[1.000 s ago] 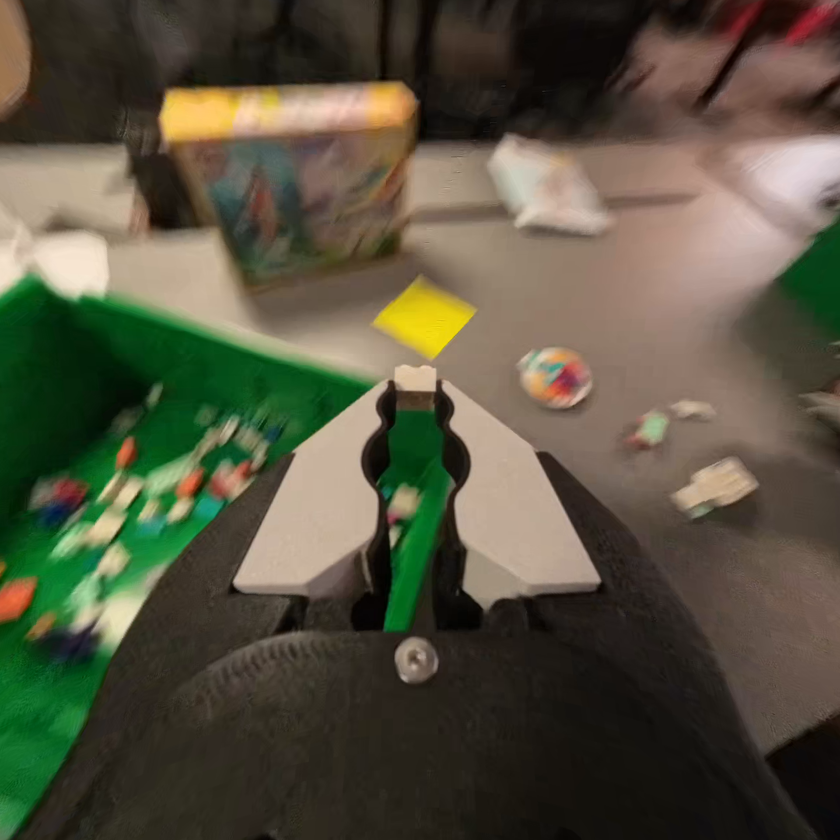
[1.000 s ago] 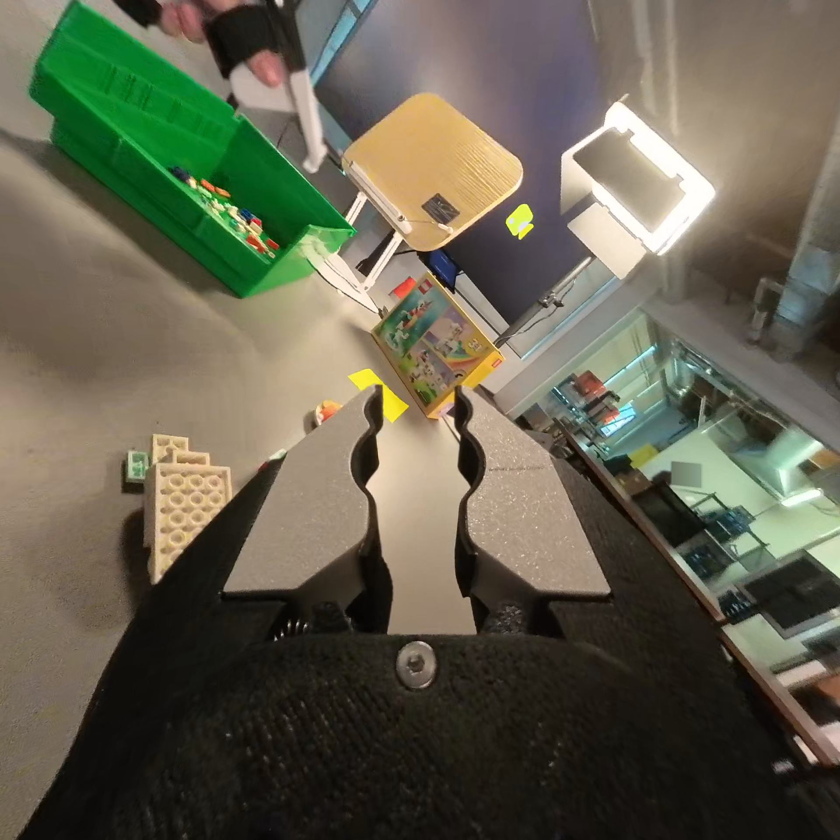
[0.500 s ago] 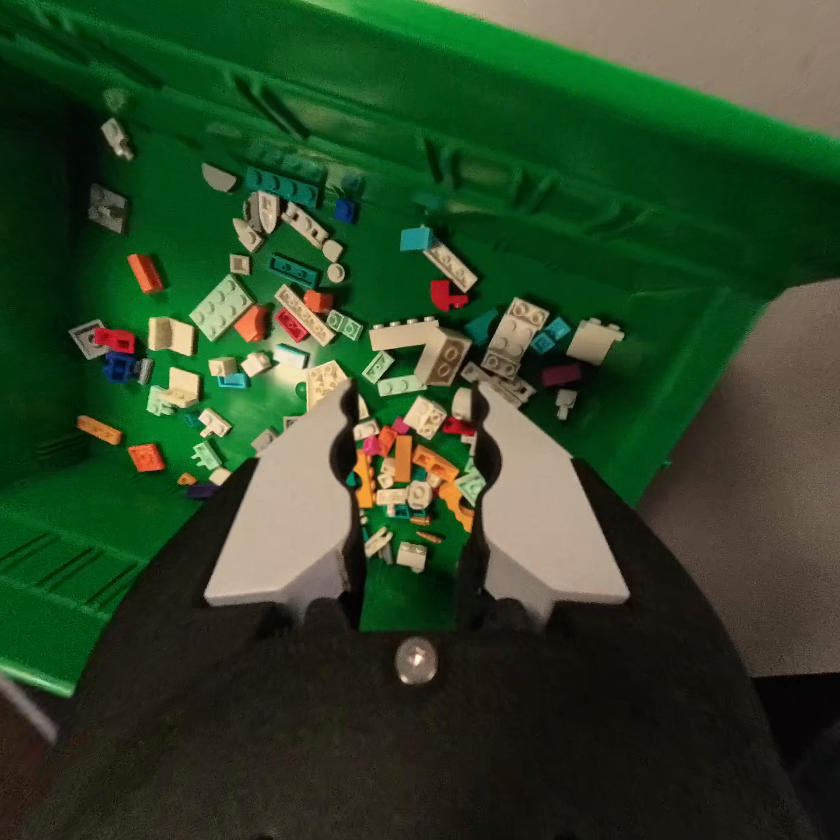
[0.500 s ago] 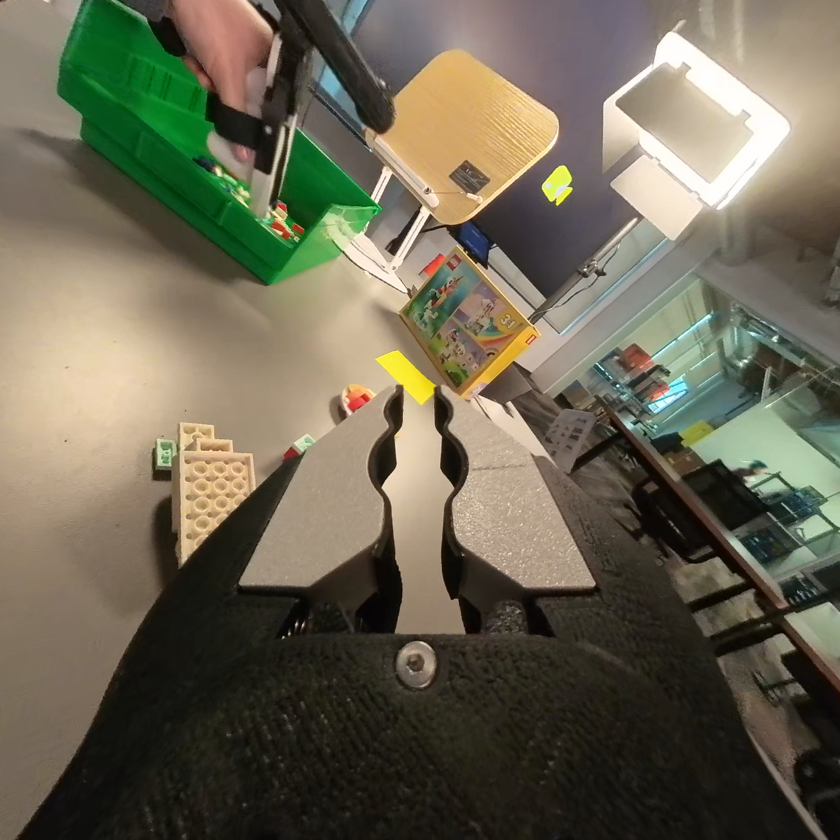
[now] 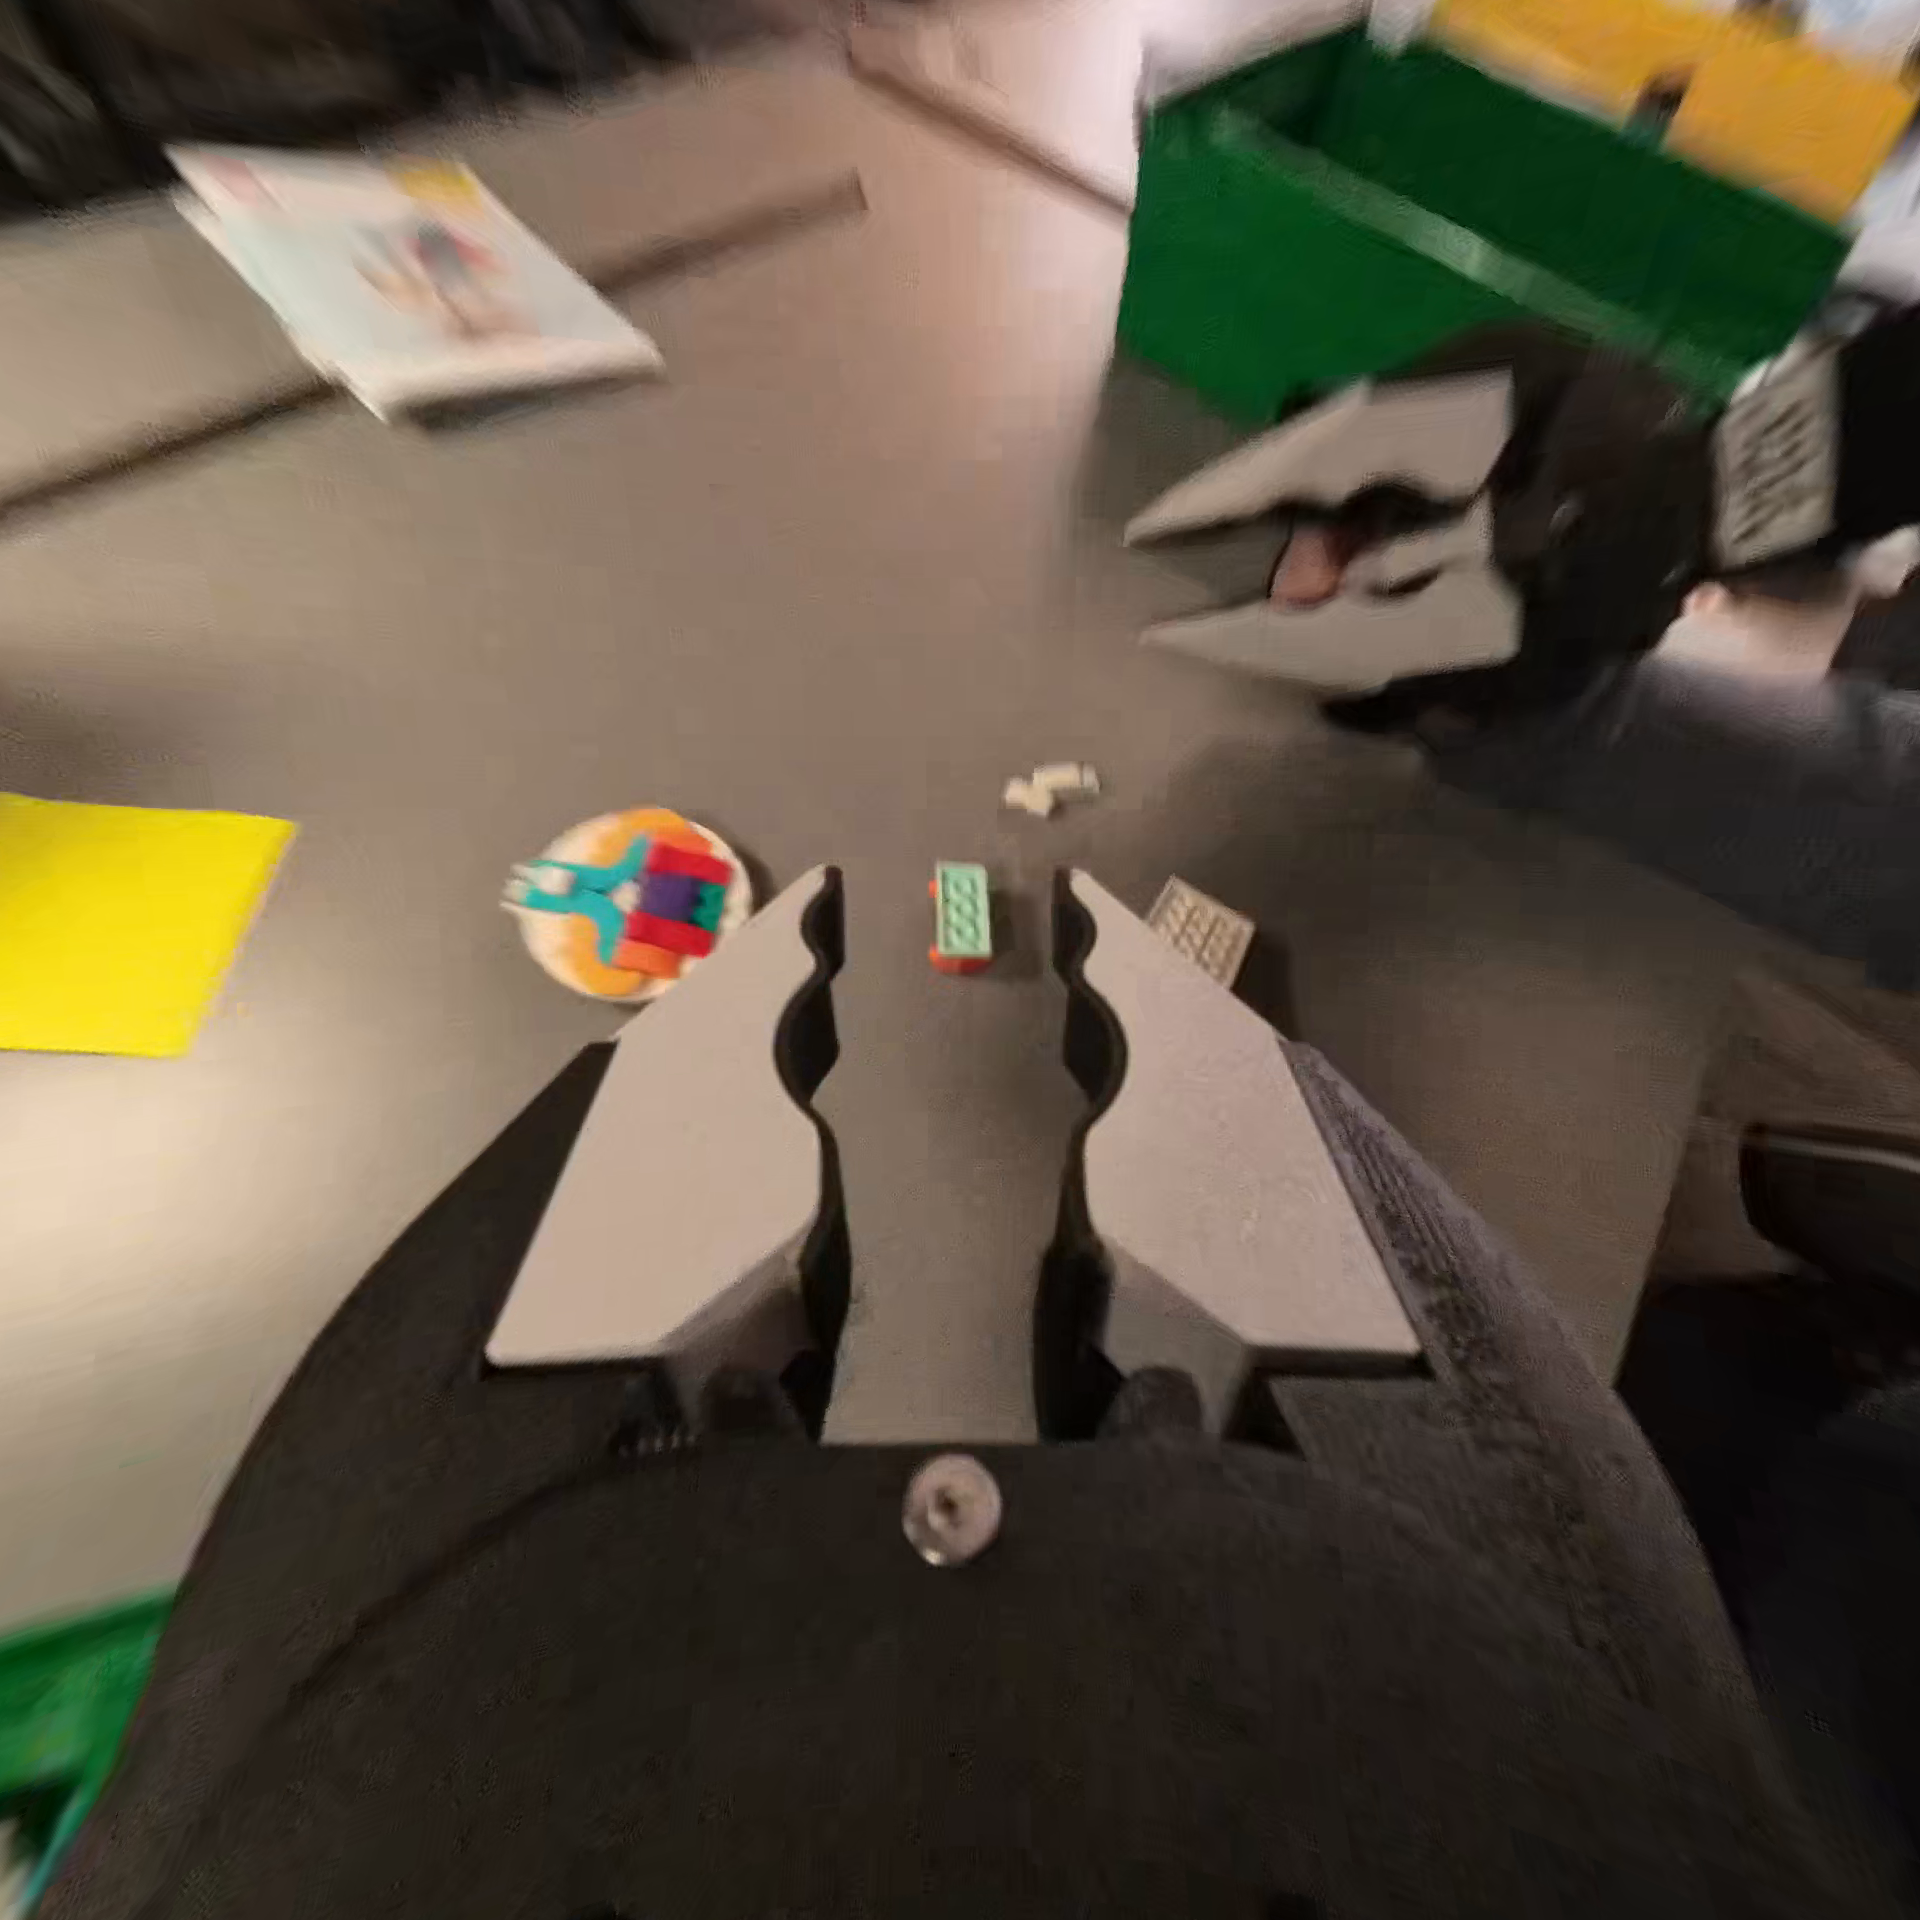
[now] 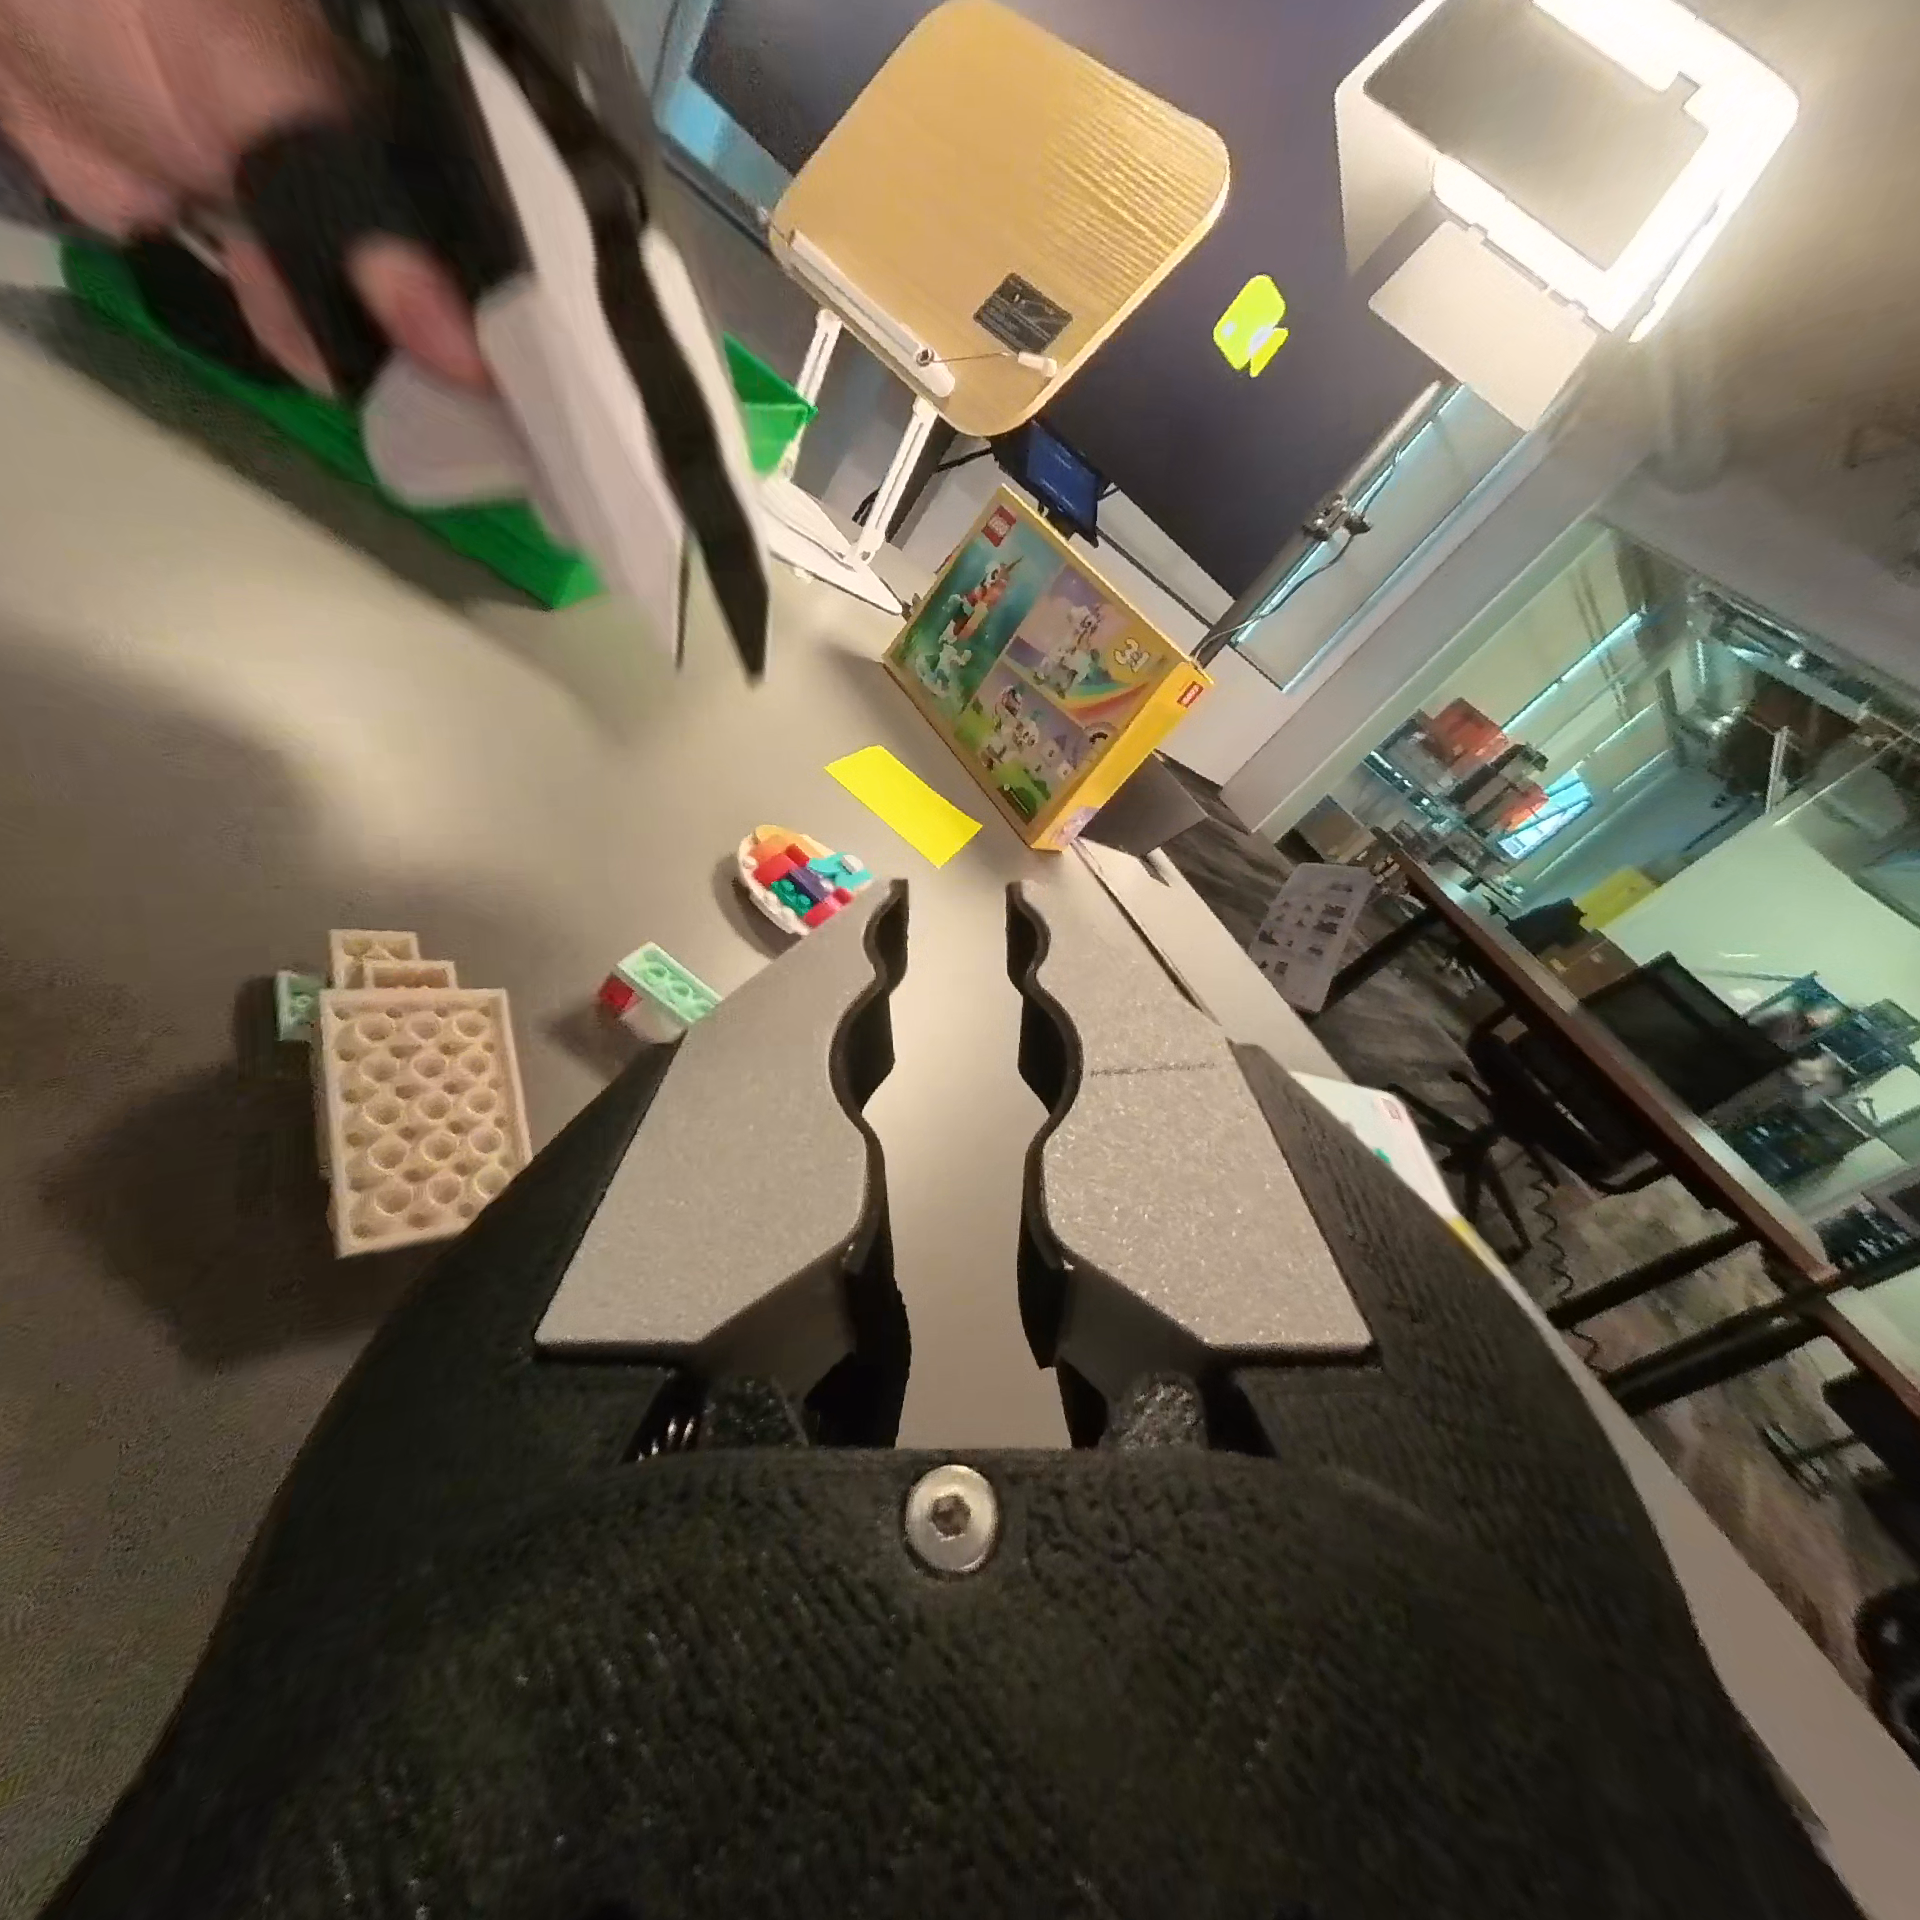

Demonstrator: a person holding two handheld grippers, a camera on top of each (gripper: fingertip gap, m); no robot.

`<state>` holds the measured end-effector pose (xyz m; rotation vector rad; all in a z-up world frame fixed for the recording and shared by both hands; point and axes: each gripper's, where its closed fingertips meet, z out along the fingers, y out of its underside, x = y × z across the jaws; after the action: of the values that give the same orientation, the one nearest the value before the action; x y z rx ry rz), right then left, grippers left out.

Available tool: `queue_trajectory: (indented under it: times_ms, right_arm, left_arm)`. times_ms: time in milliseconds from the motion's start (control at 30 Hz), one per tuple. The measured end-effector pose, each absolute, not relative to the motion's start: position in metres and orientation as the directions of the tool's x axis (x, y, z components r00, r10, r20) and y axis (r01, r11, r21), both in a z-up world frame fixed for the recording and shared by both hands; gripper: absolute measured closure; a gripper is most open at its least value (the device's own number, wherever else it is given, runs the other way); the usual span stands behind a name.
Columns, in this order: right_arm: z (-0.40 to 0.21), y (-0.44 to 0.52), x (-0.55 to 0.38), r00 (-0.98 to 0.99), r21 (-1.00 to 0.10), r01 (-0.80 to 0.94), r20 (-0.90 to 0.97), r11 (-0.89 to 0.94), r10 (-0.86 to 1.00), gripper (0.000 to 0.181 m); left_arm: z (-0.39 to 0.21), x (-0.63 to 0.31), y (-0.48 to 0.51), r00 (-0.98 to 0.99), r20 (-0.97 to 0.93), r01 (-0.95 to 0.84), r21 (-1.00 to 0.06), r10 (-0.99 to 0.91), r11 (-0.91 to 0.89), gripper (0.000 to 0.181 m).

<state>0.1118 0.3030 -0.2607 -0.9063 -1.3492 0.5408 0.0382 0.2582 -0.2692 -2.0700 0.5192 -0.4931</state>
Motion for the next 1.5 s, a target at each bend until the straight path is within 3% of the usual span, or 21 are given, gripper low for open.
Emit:
queue_trajectory:
  times_ms: [133, 267, 367, 467, 567, 667, 1133, 1267, 1333, 1500]
  right_arm:
    - [-0.268, 0.303, 0.110, 0.145, -0.819, 0.179, 0.571, 0.546, 0.808, 0.165]
    - [-0.277, 0.302, 0.108, 0.101, -0.845, 0.212, 0.519, 0.491, 0.849, 0.163]
    - [-0.288, 0.301, 0.103, 0.066, -0.874, 0.267, 0.438, 0.407, 0.897, 0.159]
    - [-0.300, 0.308, 0.101, 0.103, -0.884, 0.352, 0.365, 0.309, 0.925, 0.152]
    - [-0.303, 0.311, 0.099, 0.136, -0.888, 0.378, 0.333, 0.262, 0.933, 0.149]
    - [-0.302, 0.312, 0.099, 0.162, -0.878, 0.392, 0.358, 0.273, 0.920, 0.153]
    - [-0.299, 0.315, 0.097, 0.246, -0.894, 0.388, 0.333, 0.222, 0.910, 0.173]
    - [-0.301, 0.319, 0.098, 0.264, -0.866, 0.426, 0.397, 0.263, 0.879, 0.168]
    - [-0.302, 0.318, 0.099, 0.259, -0.850, 0.441, 0.430, 0.290, 0.865, 0.175]
    - [-0.307, 0.318, 0.100, 0.206, -0.777, 0.505, 0.531, 0.376, 0.822, 0.177]
  left_arm:
    - [-0.333, 0.069, 0.276, 0.785, 0.180, -0.293, -0.735, -0.593, -0.611, 0.136]
    - [-0.362, 0.073, 0.282, 0.792, 0.097, -0.402, -0.659, -0.602, -0.635, 0.138]
    - [-0.369, 0.070, 0.285, 0.800, 0.039, -0.443, -0.635, -0.599, -0.633, 0.162]
    - [-0.358, 0.070, 0.293, 0.812, 0.010, -0.404, -0.712, -0.583, -0.574, 0.164]
    - [-0.322, 0.087, 0.297, 0.796, 0.129, -0.198, -0.868, -0.592, -0.455, 0.165]
    - [-0.301, 0.095, 0.298, 0.772, 0.207, -0.069, -0.912, -0.601, -0.404, 0.166]
    - [-0.299, 0.105, 0.299, 0.789, 0.187, -0.055, -0.928, -0.585, -0.370, 0.166]
    - [-0.298, 0.108, 0.299, 0.771, 0.260, 0.014, -0.920, -0.582, -0.393, 0.166]
    - [-0.296, 0.114, 0.297, 0.748, 0.300, 0.050, -0.915, -0.592, -0.400, 0.166]
    - [-0.303, 0.114, 0.296, 0.754, 0.255, -0.027, -0.909, -0.606, -0.416, 0.165]
